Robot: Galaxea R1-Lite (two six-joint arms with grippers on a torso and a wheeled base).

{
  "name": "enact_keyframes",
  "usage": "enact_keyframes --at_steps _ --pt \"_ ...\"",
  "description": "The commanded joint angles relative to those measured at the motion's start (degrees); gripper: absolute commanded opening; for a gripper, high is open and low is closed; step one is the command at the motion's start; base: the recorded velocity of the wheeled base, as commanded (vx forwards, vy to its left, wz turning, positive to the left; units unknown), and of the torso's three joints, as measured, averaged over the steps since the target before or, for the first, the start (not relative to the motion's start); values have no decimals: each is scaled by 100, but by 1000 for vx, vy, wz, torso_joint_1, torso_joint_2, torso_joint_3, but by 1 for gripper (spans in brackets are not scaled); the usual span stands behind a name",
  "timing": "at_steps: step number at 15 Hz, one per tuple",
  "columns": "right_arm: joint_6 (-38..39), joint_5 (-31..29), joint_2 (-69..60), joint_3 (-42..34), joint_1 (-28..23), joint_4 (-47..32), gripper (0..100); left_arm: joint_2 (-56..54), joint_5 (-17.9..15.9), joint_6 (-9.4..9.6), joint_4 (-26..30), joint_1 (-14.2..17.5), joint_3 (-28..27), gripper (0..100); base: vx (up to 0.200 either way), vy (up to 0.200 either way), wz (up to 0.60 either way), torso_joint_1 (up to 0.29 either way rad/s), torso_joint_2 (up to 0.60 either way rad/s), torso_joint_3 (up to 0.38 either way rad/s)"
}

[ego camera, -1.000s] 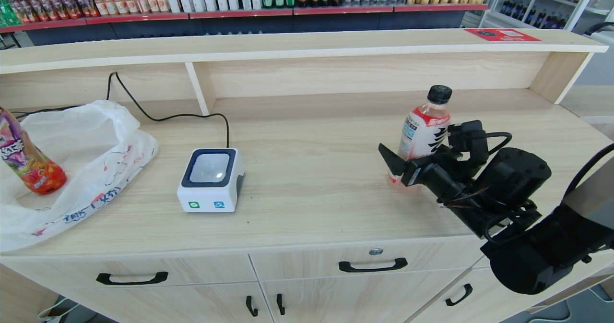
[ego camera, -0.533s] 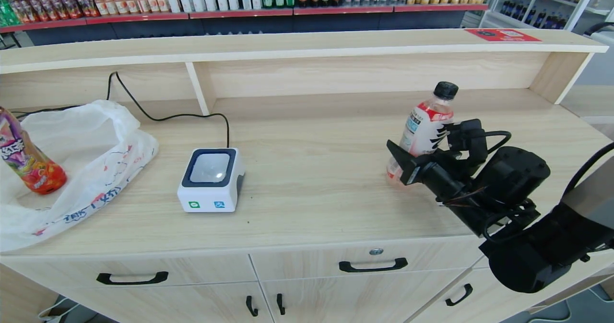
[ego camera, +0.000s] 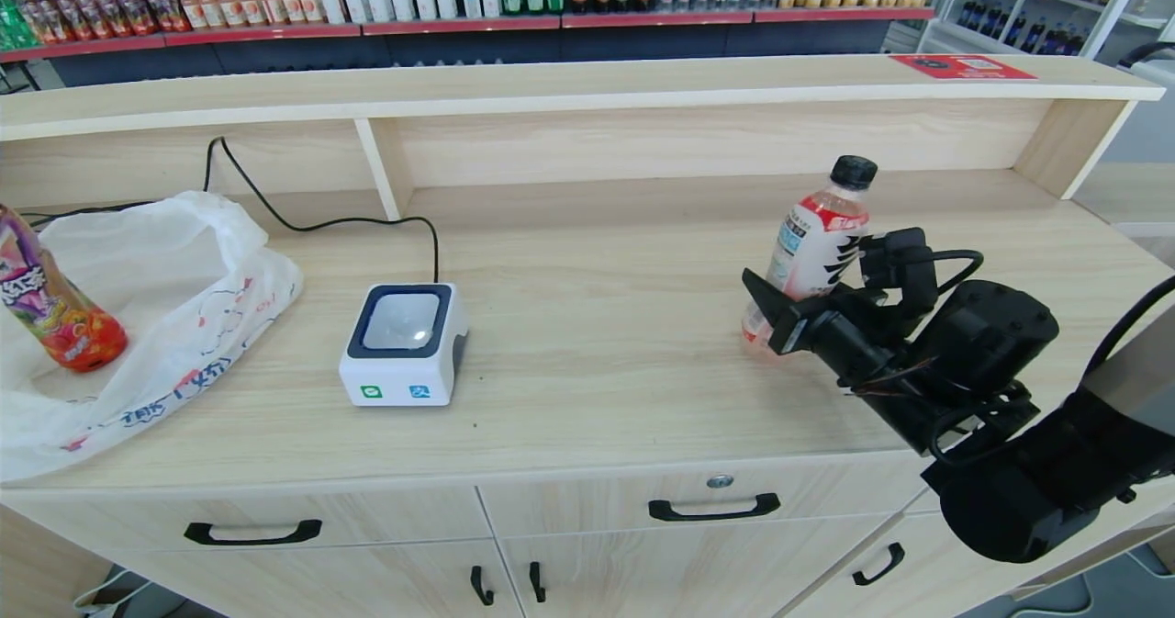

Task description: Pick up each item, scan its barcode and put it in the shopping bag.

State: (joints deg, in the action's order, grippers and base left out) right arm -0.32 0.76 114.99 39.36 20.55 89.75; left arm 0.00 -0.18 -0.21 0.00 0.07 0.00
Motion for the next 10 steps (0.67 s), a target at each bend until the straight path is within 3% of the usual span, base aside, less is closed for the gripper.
enact_keyframes --at_steps 1,10 --pt "-3 4 -118 1 1 25 0 0 1 -6 0 1 0 0 0 0 0 0 0 0" --pt "5 4 -575 -87 89 25 0 0 1 -6 0 1 0 0 0 0 0 0 0 0"
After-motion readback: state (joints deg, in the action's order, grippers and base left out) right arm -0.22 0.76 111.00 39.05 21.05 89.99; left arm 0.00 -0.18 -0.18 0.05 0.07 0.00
